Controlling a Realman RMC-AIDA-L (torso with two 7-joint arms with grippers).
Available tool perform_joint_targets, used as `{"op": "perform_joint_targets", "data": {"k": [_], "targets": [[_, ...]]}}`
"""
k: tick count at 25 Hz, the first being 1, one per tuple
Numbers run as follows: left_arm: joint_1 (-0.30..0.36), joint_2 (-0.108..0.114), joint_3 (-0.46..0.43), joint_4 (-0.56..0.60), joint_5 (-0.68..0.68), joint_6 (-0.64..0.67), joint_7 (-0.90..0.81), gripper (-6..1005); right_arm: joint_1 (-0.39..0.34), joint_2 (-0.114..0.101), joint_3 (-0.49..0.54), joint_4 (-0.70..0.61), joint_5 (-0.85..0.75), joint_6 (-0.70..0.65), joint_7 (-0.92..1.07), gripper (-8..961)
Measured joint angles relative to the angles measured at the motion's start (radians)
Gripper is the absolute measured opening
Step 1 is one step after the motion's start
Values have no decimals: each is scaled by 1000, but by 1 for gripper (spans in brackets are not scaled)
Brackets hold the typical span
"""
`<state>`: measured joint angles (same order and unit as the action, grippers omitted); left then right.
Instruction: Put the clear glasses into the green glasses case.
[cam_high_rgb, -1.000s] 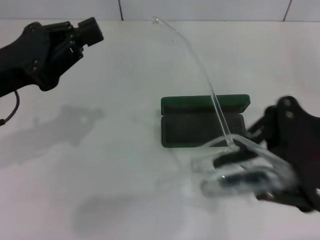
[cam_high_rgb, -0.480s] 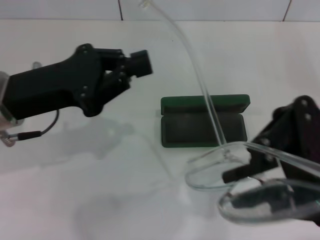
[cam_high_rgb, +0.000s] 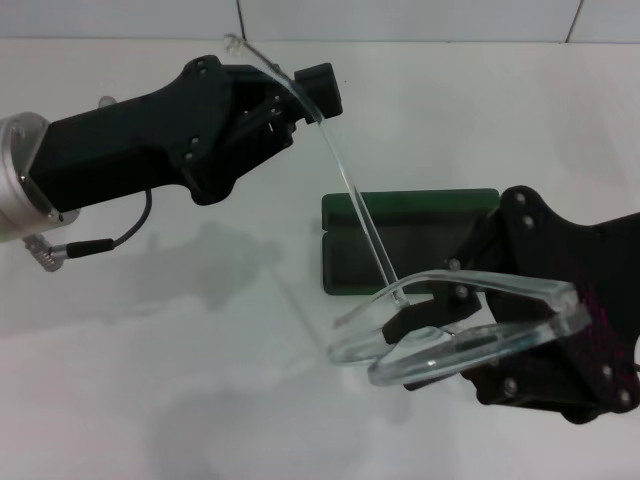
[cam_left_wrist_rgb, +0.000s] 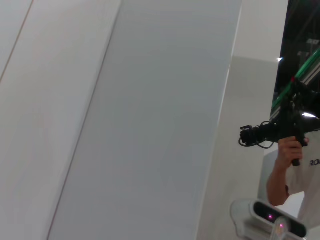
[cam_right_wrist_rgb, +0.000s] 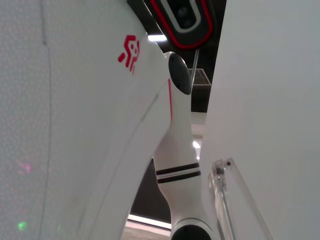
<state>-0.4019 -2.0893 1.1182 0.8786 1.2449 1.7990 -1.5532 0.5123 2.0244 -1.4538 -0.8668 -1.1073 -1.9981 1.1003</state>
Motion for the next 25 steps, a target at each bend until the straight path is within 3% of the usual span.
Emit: {"op": "perform_joint_targets", "data": {"k": [21, 25], "targets": [[28, 0, 84, -12, -70, 100, 33, 58, 0, 0, -1, 55, 5, 41, -34, 120], [33, 0, 68, -24, -78, 89, 47, 59, -1, 1, -14, 55, 8, 35, -34, 120]]}}
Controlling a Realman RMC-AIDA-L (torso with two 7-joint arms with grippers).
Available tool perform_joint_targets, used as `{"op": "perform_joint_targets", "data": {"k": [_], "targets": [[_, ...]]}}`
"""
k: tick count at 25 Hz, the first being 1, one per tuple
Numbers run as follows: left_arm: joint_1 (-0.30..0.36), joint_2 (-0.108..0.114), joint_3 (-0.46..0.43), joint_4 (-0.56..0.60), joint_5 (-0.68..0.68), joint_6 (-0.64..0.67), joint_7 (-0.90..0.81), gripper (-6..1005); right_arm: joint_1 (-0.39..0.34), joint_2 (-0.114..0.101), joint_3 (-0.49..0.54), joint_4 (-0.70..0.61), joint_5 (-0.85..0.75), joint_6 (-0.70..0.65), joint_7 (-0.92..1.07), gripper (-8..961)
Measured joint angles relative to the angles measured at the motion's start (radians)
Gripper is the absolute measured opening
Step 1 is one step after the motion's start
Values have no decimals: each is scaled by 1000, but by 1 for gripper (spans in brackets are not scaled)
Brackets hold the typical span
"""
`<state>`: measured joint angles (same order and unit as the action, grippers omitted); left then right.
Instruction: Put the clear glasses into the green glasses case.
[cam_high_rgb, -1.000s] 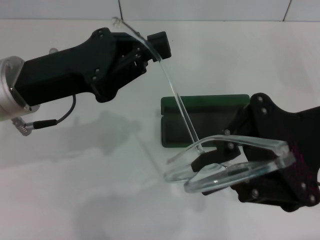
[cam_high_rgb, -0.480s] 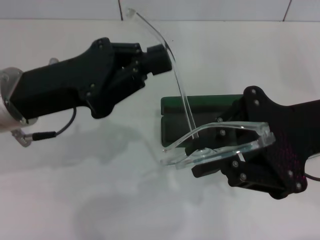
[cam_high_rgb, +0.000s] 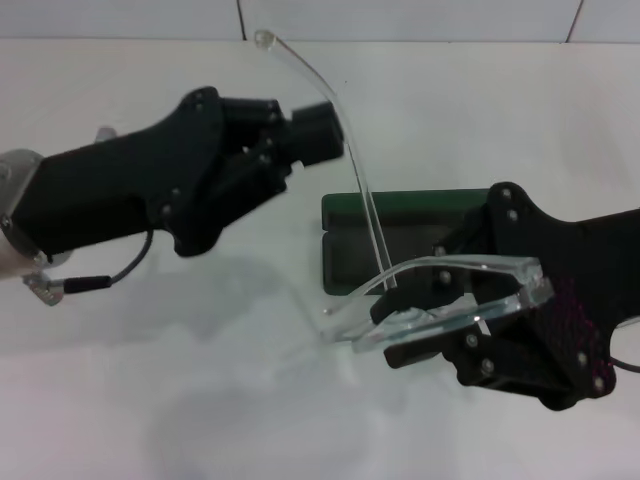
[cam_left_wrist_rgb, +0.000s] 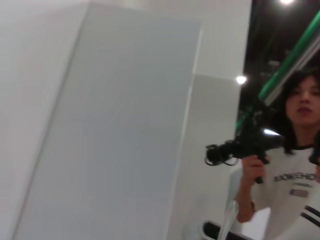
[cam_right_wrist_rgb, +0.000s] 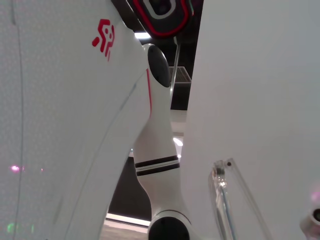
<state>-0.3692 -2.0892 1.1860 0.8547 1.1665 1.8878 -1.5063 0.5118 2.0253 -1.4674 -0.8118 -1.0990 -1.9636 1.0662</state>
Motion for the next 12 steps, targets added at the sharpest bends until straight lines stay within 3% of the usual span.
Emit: {"op": "perform_joint_targets", "data": {"k": [5, 12], "targets": [[-12, 1, -34, -35, -2, -47, 11, 59, 0, 1, -21, 0, 1, -3, 0, 120], [-38, -2, -11, -36, -9, -43, 11, 59, -1, 3, -25, 2, 2, 3, 0, 120]]}}
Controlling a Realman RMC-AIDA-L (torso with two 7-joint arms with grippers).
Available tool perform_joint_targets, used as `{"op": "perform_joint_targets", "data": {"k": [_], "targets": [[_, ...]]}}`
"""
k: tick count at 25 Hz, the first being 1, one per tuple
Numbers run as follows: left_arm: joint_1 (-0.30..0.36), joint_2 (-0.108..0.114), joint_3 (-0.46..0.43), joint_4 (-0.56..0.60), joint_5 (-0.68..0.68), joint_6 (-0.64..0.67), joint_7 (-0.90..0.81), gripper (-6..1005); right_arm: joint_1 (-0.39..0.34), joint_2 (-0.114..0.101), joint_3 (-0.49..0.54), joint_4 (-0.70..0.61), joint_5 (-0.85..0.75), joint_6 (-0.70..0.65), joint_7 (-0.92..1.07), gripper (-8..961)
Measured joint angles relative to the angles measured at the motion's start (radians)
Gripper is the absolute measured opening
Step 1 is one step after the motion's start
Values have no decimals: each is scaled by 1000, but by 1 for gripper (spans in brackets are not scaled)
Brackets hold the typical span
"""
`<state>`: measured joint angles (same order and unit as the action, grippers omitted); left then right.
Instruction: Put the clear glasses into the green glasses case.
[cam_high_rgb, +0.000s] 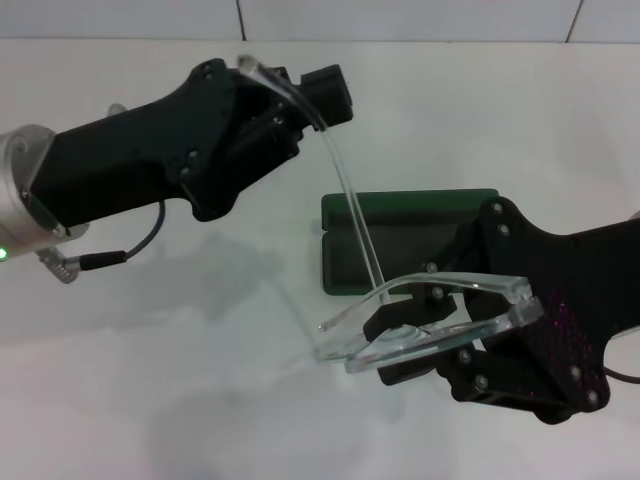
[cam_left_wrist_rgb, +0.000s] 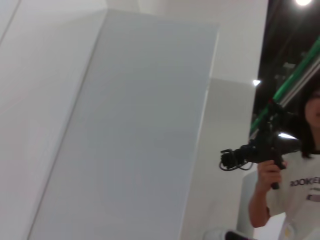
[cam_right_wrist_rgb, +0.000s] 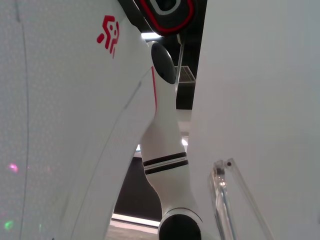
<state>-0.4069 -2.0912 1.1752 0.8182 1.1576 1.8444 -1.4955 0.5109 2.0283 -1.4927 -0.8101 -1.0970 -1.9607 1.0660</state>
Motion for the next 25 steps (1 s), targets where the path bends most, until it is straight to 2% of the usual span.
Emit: {"op": "perform_joint_targets", "data": {"k": [9, 17, 25], "targets": [[1, 1, 45, 2, -51, 90, -5, 58, -2, 0, 2, 22, 2, 2, -8, 120], [7, 2, 116, 13, -64, 96, -1, 58, -3, 0, 9, 36, 2, 4, -10, 120], [10, 3, 92, 7, -73, 85, 10, 58, -5, 0, 3, 37, 2, 0, -11, 119]]}}
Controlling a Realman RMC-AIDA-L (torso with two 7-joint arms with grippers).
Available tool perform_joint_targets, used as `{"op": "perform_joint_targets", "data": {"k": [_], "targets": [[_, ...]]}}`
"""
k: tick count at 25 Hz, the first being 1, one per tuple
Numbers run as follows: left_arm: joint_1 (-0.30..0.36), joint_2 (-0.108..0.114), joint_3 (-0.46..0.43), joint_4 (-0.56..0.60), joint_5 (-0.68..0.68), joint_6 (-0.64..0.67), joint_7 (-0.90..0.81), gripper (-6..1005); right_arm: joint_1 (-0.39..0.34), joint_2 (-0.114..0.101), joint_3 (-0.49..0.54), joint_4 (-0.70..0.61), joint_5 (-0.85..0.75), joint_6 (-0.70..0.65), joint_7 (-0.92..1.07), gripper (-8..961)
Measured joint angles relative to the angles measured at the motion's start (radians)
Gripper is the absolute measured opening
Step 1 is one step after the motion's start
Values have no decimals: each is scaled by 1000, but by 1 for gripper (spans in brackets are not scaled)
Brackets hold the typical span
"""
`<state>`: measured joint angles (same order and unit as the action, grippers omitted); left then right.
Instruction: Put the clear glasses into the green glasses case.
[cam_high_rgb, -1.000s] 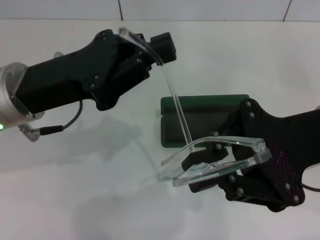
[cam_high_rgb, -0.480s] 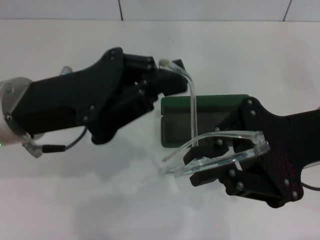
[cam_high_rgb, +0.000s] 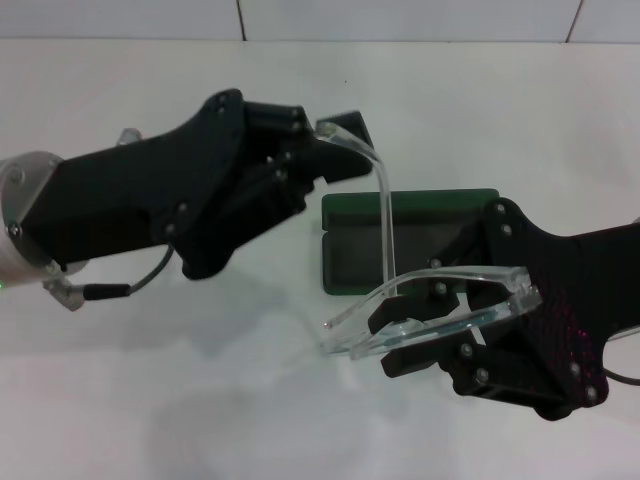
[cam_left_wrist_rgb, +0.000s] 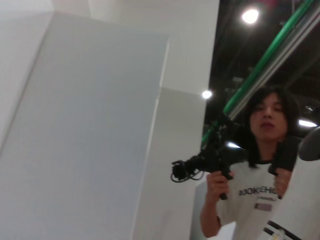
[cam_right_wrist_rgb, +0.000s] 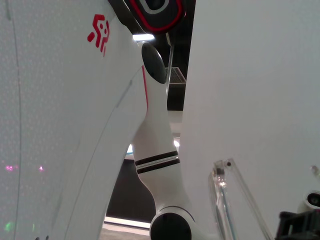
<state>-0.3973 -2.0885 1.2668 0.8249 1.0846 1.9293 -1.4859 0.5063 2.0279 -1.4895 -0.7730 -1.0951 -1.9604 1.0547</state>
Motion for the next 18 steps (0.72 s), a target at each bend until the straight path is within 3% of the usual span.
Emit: {"op": "perform_joint_targets", "data": {"k": [10, 18], "targets": [[-7, -1, -13, -3, 7, -63, 2, 59, 0, 0, 0, -1, 0, -2, -1, 119], [-13, 0, 48, 11, -28, -30, -1, 59, 5, 0, 3, 0, 0, 8, -1, 120]]}}
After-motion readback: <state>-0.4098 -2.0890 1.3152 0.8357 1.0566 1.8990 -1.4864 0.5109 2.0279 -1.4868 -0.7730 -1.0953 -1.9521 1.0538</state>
